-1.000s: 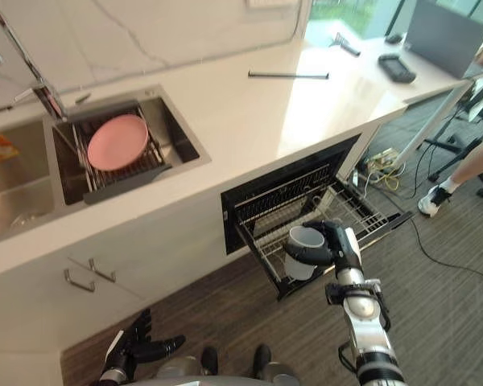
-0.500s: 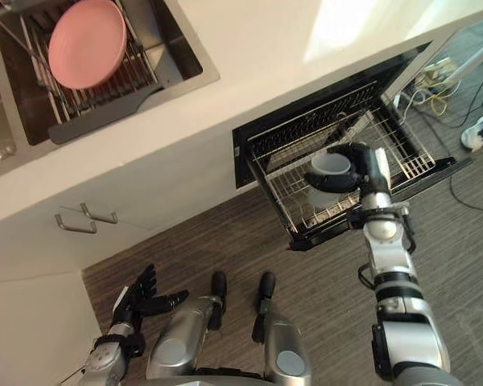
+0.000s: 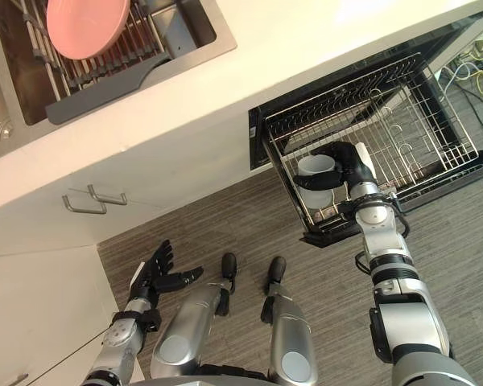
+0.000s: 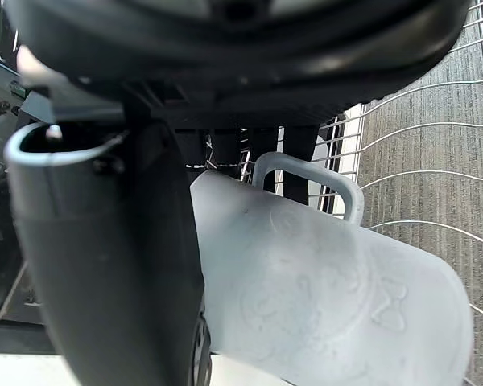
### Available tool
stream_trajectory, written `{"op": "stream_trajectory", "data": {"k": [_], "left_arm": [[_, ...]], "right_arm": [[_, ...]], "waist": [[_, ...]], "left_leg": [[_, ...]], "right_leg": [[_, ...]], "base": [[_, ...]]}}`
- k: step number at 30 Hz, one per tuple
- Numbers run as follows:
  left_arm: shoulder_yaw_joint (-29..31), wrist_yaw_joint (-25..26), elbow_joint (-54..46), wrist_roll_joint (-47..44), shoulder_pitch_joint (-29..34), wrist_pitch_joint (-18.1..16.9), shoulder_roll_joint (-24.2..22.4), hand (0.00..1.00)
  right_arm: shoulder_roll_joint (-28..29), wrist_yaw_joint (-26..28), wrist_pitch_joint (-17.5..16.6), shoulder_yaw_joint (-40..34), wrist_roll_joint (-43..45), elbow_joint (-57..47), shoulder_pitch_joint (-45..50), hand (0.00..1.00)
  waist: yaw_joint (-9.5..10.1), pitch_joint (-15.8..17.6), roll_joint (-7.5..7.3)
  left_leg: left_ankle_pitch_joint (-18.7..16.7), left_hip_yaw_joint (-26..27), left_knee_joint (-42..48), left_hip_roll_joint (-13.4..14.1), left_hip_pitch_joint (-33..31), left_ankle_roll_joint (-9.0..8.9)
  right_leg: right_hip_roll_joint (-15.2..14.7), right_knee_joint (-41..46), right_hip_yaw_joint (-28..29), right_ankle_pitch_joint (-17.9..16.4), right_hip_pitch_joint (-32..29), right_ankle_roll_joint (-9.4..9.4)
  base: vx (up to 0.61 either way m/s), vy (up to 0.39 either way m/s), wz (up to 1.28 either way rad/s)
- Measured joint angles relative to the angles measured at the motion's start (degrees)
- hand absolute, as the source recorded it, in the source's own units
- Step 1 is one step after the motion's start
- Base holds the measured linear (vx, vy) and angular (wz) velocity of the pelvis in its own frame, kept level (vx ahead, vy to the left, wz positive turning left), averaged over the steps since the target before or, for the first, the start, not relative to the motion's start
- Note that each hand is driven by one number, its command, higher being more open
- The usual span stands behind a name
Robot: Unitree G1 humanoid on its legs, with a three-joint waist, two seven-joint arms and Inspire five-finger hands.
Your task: Walk over to the sink, pick up the cup, carry it to the dishwasher, place the cup inside the dishwasher, then close the dishwasher door
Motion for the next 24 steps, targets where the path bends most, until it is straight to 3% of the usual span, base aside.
{"op": "stream_trajectory", "data": {"k": [3,4,20,24], "left_arm": [[0.0,0.0,0.0,0.0,-0.6,0.0,-0.2,1.00],[0.0,0.0,0.0,0.0,-0.6,0.0,-0.3,1.00],[-0.8,0.0,-1.6,0.0,-1.8,0.0,-0.7,1.00],[-0.8,0.1,-2.2,0.0,-1.8,0.0,-0.7,1.00]], "right_arm": [[1.2,-1.3,1.0,0.0,-2.4,0.0,0.0,0.00],[1.5,-1.5,1.3,-0.1,-2.9,0.0,0.0,1.00],[5.2,-5.1,1.7,-2.6,-3.5,-2.9,0.4,1.00],[6.8,-6.0,0.3,-3.1,-1.9,-6.9,3.0,1.00]], "waist": [[-0.12,0.0,0.00],[-0.16,0.0,0.00],[-0.05,-0.1,0.00],[-0.21,-0.2,-0.10]], "left_leg": [[0.5,-0.3,-0.5,0.1,-0.5,-0.34],[0.5,-0.4,-0.5,0.1,-0.6,-0.39],[1.1,-1.1,-0.6,0.4,-1.8,-1.31],[1.0,-1.0,-0.6,0.5,-0.5,-1.43]], "right_leg": [[-0.1,1.1,-0.3,-0.5,-1.1,-0.36],[-0.1,1.2,-0.4,-0.6,-1.1,-0.43],[-0.2,3.4,-1.6,-1.8,-2.8,-1.20],[-0.1,3.4,-1.5,-1.8,-1.6,-1.22]], "base": [[0.00,-0.023,0.06],[0.02,-0.028,0.08],[0.01,-0.009,0.04],[0.00,0.003,-0.01]]}}
